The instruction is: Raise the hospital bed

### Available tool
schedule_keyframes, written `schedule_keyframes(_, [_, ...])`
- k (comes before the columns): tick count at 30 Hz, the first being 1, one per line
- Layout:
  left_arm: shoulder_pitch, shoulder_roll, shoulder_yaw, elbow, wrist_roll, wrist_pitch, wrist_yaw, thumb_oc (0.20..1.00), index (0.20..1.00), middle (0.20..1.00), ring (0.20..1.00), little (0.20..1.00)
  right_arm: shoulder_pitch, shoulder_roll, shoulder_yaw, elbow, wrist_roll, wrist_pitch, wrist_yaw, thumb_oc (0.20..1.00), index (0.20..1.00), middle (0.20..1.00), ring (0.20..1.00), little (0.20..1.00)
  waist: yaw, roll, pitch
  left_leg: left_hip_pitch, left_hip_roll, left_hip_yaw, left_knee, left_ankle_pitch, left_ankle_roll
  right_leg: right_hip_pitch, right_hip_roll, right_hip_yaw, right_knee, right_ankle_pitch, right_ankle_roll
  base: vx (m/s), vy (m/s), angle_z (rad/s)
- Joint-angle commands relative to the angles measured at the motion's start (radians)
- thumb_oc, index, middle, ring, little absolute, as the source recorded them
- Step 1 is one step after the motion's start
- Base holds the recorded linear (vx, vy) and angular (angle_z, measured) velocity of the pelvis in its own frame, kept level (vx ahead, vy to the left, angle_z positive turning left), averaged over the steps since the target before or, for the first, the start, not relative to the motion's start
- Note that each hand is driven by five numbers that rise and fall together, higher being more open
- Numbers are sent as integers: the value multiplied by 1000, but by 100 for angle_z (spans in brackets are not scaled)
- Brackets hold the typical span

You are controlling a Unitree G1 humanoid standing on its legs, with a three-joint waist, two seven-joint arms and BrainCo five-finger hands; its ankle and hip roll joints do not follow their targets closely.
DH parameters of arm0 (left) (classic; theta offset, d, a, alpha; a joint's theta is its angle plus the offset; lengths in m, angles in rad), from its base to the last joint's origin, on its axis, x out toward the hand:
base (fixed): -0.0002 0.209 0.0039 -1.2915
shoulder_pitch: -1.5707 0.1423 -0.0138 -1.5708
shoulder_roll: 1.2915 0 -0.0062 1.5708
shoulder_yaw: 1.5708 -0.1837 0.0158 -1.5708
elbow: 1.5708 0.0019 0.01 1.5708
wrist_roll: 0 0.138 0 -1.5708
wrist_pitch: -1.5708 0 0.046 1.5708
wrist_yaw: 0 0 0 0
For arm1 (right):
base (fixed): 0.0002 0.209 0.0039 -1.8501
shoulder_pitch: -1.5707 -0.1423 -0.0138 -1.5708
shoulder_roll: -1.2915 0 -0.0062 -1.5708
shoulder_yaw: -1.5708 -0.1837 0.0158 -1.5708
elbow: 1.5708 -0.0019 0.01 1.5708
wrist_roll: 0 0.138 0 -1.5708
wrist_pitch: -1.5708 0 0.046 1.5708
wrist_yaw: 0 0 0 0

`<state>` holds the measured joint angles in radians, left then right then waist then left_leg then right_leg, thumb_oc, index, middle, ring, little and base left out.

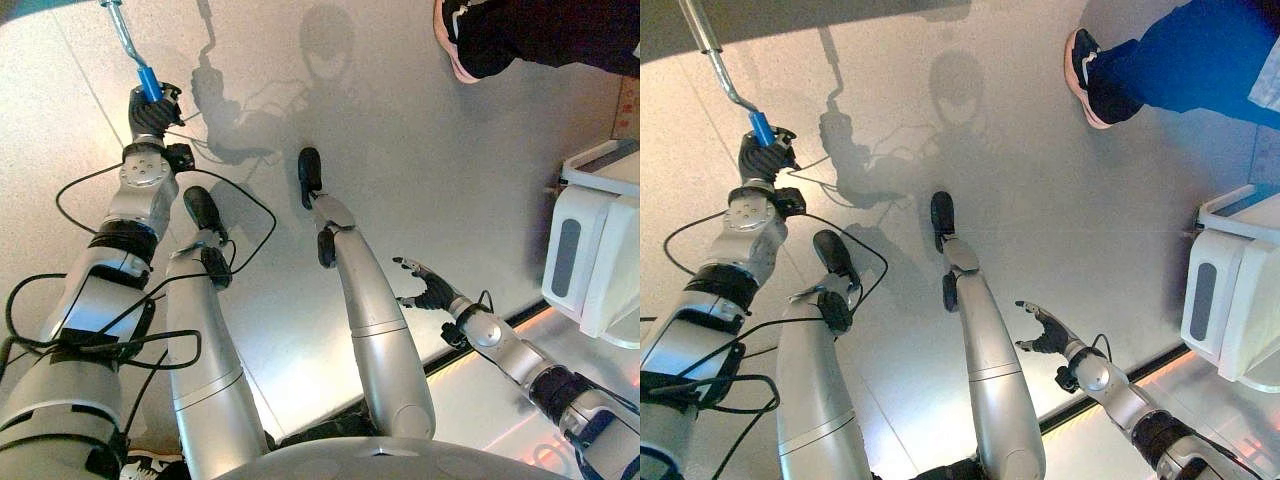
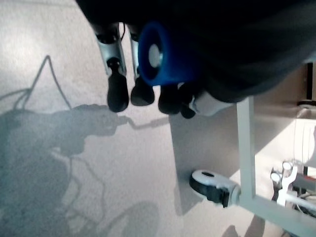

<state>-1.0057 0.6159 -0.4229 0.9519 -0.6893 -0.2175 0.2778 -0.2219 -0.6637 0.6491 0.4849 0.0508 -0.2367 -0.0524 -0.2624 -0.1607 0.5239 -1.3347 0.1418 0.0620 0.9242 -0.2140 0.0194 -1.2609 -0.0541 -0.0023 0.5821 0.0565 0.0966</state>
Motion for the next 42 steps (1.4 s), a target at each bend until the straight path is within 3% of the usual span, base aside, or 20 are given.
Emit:
schedule_keyframes(1, [-13, 16, -111, -57, 87, -15, -21, 200, 200, 200, 200, 200, 14, -34, 61, -34, 8, -3, 2, 1000, 1000, 1000, 1000, 1000, 10, -124, -4, 86, -32, 19, 80, 10, -76, -13, -31, 57, -34, 98, 85, -1, -72, -2])
schedule_keyframes(7, [-19, -30, -222, -370, -8, -91, -36, 200, 200, 200, 200, 200, 9, -66, 55, -44, -37, 1, -11, 1000, 1000, 1000, 1000, 1000, 4, -102, -4, 125, -22, 26, 46, 24, -81, 1, -30, 40, -6, 82, 75, 1, -94, 0])
schedule_keyframes(9, [-17, -18, -244, -431, -18, -100, -44, 200, 200, 200, 200, 200, 16, -69, 50, -43, -48, 2, -14, 1000, 1000, 1000, 1000, 1000, 7, -94, -4, 135, -22, 25, 33, 27, -82, 9, -35, 34, -5, 77, 73, -6, -78, 4])
schedule_keyframes(12, [12, 50, -283, -666, -89, -134, -83, 200, 200, 200, 200, 200, 46, -80, 18, -15, -89, 7, -21, 1000, 1000, 1000, 1000, 1000, 28, -53, -4, 186, -27, 15, -47, 49, -85, 50, -60, 15, -6, 54, 63, -8, -101, 13])
schedule_keyframes(16, [46, 110, -285, -793, -120, -145, -118, 200, 200, 200, 200, 200, 78, -75, -6, 15, -111, 12, -22, 1000, 1000, 1000, 1000, 1000, 44, -30, -4, 228, -38, 12, -111, 64, -88, 81, -77, 4, -12, 40, 56, -34, -62, 27])
schedule_keyframes(22, [248, 311, -175, -1075, -187, -160, -202, 200, 200, 200, 200, 200, 123, -25, -57, 134, -137, 13, -31, 1000, 1000, 1000, 1000, 1000, 103, 18, -4, 321, -55, -1, -227, 91, -90, 164, -96, -26, -43, 15, 47, -40, -36, 12])
schedule_keyframes(24, [292, 335, -144, -1102, -200, -165, -210, 200, 200, 200, 200, 200, 130, -16, -64, 150, -135, 13, -28, 1000, 1000, 1000, 1000, 1000, 111, 24, -4, 331, -57, -4, -237, 95, -90, 171, -100, -31, -40, 12, 46, -22, -29, 7])
schedule_keyframes(26, [499, 415, 4, -1180, -222, -167, -252, 200, 200, 200, 200, 200, 155, 3, -103, 191, -129, 10, -21, 1000, 1000, 1000, 1000, 1000, 147, 47, -4, 356, -68, -14, -259, 104, -91, 200, -117, -46, -41, 7, 48, -27, -35, 16])
schedule_keyframes(29, [614, 439, 98, -1210, -224, -169, -265, 200, 200, 200, 200, 200, 165, 6, -116, 200, -121, 6, -17, 1000, 1000, 1000, 1000, 1000, 158, 53, -4, 362, -71, -22, -262, 104, -90, 212, -126, -55, -42, 6, 50, -14, 7, 21])
schedule_keyframes(36, [821, 391, 274, -1152, -218, -187, -230, 200, 200, 200, 200, 200, 190, 22, -146, 212, -105, -5, -15, 1000, 1000, 1000, 1000, 1000, 190, 55, -4, 355, -90, -39, -243, 99, -84, 222, -146, -66, -41, 8, 54, 4, 42, 4])
schedule_keyframes(42, [828, 311, 304, -999, -174, -191, -158, 200, 200, 200, 200, 200, 178, 28, -135, 201, -101, -5, -26, 1000, 1000, 1000, 1000, 1000, 188, 26, -4, 323, -92, -44, -213, 87, -81, 217, -143, -68, -77, 27, 57, 13, 71, 1])
